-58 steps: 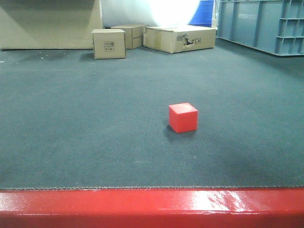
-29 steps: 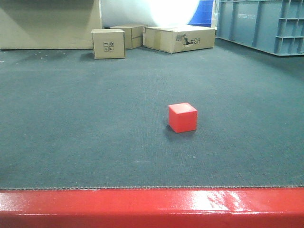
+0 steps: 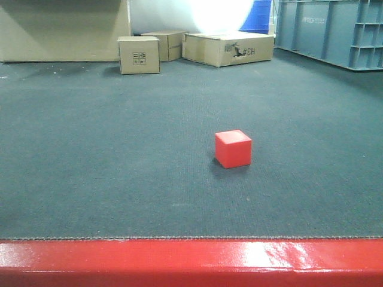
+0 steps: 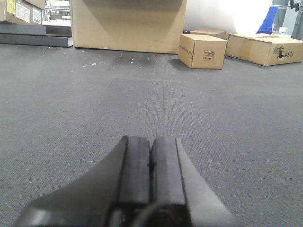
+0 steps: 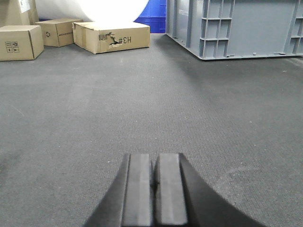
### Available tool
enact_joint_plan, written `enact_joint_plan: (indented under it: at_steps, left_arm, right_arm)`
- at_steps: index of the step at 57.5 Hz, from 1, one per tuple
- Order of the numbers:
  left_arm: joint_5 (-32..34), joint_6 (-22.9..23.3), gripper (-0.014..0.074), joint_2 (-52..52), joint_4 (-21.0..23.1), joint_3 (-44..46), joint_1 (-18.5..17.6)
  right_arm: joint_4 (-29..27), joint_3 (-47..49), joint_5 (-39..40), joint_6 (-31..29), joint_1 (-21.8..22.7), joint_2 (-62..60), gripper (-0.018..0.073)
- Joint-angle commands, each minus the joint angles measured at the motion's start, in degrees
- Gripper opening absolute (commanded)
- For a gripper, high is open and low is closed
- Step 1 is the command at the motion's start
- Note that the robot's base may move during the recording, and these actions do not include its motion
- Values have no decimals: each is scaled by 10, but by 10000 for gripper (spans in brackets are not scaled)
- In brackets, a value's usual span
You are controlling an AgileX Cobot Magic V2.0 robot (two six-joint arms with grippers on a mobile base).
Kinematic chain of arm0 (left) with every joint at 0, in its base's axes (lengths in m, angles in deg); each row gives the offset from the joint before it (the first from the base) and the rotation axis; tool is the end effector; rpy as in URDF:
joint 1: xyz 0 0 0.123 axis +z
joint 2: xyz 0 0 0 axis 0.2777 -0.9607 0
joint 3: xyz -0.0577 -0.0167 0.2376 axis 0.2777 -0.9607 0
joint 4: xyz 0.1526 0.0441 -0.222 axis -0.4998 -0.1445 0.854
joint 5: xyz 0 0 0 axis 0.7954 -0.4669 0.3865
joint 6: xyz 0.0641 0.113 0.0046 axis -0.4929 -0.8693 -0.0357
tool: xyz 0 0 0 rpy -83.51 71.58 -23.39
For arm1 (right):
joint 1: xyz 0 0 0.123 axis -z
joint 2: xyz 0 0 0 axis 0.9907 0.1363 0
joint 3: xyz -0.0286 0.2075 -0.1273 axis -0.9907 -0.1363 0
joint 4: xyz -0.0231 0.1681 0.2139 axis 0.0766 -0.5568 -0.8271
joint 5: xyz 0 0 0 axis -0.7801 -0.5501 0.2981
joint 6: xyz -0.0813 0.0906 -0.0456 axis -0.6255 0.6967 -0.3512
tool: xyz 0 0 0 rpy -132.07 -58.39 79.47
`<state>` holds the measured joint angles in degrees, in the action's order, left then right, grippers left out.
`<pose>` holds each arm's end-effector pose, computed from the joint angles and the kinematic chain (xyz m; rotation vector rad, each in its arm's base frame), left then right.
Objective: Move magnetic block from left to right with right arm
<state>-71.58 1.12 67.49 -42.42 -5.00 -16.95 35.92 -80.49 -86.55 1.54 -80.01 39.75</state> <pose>0.1576 -0.0027 0.2020 -0.0168 1.5307 -0.0445 0.1576 -0.0067 0.1957 0.0850 1.5849 0.0157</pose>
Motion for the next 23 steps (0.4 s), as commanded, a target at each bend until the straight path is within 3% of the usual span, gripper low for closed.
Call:
enact_joint_plan:
  at_steps: [1,23]
  left_arm:
    - [48,3,-126,6,3,-5,1]
    - [48,3,-126,6,3,-5,1]
  right_arm:
    - [-2,-1,55,-2,4,-13,57]
    - [-2,-1,55,-2,4,-13,57]
